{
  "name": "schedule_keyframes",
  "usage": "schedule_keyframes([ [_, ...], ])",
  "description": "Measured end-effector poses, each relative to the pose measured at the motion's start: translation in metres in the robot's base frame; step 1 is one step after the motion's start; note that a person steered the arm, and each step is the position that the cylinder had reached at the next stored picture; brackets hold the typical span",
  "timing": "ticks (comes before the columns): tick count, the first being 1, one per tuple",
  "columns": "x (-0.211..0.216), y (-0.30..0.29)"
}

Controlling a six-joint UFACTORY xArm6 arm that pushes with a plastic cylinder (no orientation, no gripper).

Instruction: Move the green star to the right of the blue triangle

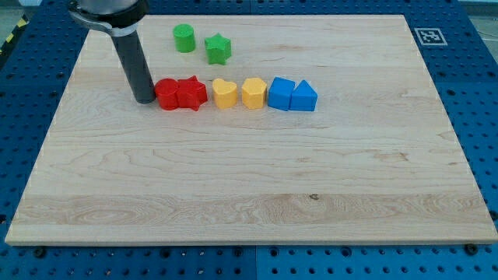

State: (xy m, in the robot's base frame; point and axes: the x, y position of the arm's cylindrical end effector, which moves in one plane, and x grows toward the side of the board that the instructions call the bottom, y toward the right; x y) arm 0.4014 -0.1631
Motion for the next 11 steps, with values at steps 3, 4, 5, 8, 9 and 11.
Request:
schedule_keyframes([
  [3, -0.020, -0.030],
  [4, -0.055, -0.066],
  [5, -0.082, -0.053],
  [8, -0.105, 0.119],
  [9, -0.106, 0.129],
  [11, -0.132, 0.118],
])
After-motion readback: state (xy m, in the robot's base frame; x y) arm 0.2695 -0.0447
